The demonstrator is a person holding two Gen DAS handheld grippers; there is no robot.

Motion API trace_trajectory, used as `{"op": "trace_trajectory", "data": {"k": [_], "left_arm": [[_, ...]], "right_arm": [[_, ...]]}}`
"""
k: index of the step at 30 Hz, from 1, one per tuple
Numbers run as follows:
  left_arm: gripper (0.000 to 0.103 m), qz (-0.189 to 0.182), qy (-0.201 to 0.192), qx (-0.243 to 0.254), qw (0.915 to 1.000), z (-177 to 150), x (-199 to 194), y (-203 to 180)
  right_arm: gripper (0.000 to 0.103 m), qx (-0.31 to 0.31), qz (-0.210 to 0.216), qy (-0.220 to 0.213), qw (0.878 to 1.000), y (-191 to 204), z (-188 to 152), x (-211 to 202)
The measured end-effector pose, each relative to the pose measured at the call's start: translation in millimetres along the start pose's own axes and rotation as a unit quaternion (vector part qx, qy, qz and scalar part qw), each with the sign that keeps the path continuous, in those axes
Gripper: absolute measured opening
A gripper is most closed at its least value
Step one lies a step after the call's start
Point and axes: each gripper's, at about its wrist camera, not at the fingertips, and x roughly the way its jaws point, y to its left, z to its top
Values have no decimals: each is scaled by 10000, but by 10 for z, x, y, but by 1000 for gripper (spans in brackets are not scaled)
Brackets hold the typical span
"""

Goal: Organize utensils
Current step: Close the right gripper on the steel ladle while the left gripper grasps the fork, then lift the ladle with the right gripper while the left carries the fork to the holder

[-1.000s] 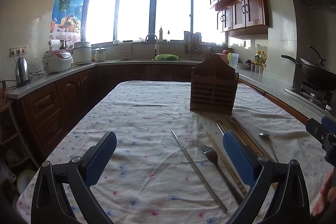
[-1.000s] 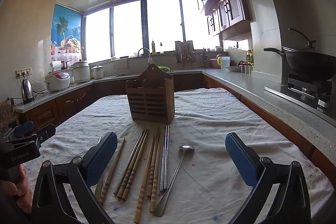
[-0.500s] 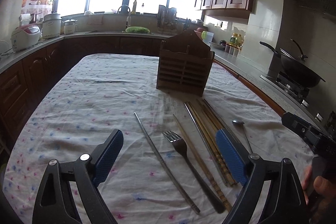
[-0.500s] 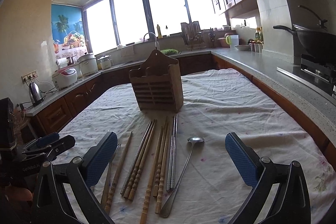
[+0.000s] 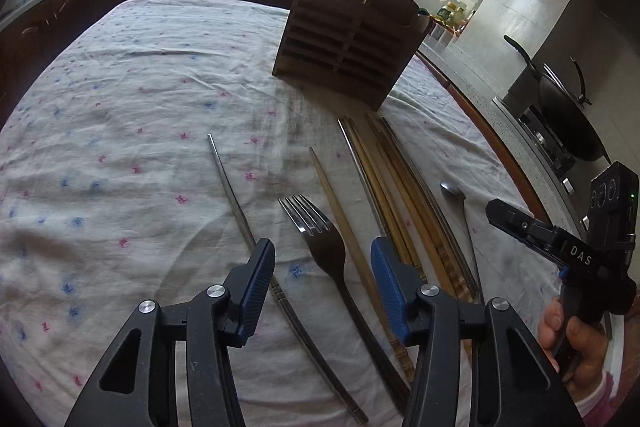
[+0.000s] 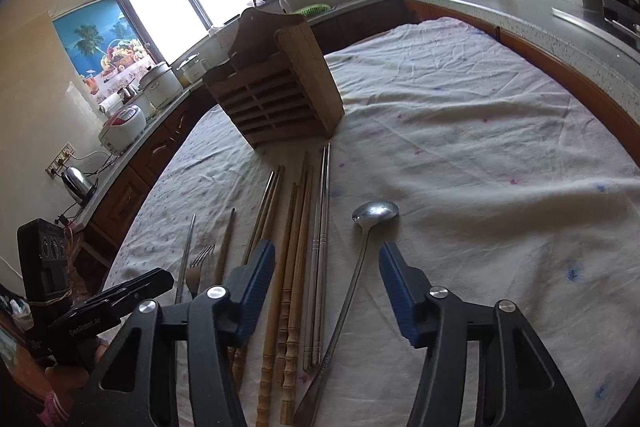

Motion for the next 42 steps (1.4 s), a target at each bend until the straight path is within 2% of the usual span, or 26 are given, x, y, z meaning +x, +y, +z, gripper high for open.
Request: {"op": "trace_trajectory", "data": {"k": [4,7,11,12,13,15,16,19,27,31,37,42], "left_arm": [[45,-134,268,-67,9995,118,208,16],[38,-272,458,-178,9984,183,362,60],[35,-454,414,-331,9976,231,449,136],[30,-495,400,-380,9972,245,486,162],[26,-516,387,-422,9970,232,478,186],[18,-699,371,-548,9954,237,514,242],[16,-781,353,-606,9945,229,489,262],[10,-828,236,-599,9945,215,452,273],[3,-1121,-270,-483,9922,216,69,232],[1,-1232,-650,-442,9893,248,-197,233],[1,-1383,-1164,-480,9823,316,-593,368],[1,-1354,-1374,-515,9799,342,-695,474]], "right_arm": [[45,127,62,299,9995,-74,38,137],[41,184,129,480,9986,-111,65,228],[37,404,363,747,9957,-197,114,373],[36,471,432,785,9949,-220,118,405],[33,521,493,775,9944,-244,129,419],[19,580,475,800,9940,-281,153,444],[5,613,433,807,9939,-301,161,457],[4,680,475,794,9934,-314,157,463],[4,246,363,316,9985,-62,229,144],[3,59,388,-12,9992,83,332,-76],[2,-139,449,-563,9973,245,514,-441],[2,-404,301,-1022,9935,385,671,-617]]}}
